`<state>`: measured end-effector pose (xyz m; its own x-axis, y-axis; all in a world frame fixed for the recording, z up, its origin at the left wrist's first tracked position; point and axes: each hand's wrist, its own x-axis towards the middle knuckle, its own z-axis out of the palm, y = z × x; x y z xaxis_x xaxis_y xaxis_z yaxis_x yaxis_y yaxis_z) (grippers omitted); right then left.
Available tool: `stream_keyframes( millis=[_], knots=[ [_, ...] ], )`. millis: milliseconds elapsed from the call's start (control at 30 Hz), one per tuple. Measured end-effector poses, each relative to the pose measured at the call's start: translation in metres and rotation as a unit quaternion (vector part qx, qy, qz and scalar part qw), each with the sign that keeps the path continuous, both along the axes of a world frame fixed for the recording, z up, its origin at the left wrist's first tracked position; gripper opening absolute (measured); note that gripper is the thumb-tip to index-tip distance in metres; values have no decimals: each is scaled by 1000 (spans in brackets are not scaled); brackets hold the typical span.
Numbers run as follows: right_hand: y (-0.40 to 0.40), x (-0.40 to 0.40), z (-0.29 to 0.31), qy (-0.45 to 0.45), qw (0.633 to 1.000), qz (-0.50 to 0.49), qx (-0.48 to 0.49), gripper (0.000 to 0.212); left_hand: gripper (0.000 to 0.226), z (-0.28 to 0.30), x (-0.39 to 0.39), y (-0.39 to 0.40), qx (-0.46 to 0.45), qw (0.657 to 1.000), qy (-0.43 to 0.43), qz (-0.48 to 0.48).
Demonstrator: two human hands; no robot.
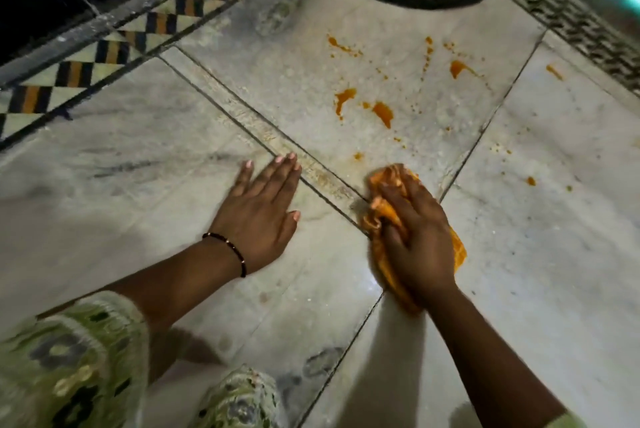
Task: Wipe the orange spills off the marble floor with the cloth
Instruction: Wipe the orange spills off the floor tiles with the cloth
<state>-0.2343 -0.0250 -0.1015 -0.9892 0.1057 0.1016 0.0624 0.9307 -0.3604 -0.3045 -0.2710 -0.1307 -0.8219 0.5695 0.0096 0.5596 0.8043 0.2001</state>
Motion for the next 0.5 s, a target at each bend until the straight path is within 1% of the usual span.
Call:
stream_keyframes(
  millis=[67, 133, 167, 233, 333, 400, 433, 500],
  knots=[
    [-8, 33, 2, 6, 997, -74, -10, 59, 64, 1, 0, 0, 1, 1000, 4, 3],
    [-33, 58, 1, -10, 995, -101, -1, 63, 64, 1, 1, 1, -2, 1000, 4, 8],
    [-45, 62, 0, -18, 996, -86, 11, 65, 64, 1, 2, 2, -4, 1000, 6, 12],
    [-53, 46, 0, -29, 999, -15, 16, 64, 64, 0, 3, 2, -6, 1000, 10, 12],
    [-19, -6, 0, -46, 994, 90, 31, 61, 63, -2, 1, 0, 2, 1000, 10, 4],
    [16, -35, 0, -59, 987, 136, 56, 62, 63, -2, 0, -1, 1, 1000, 9, 4],
    [33, -41, 0, -60, 986, 138, 65, 61, 63, -1, 0, -1, 1, 1000, 9, 3],
    [55, -38, 2, -47, 993, 88, 62, 60, 63, -1, 0, -1, 1, 1000, 9, 5]
  ],
)
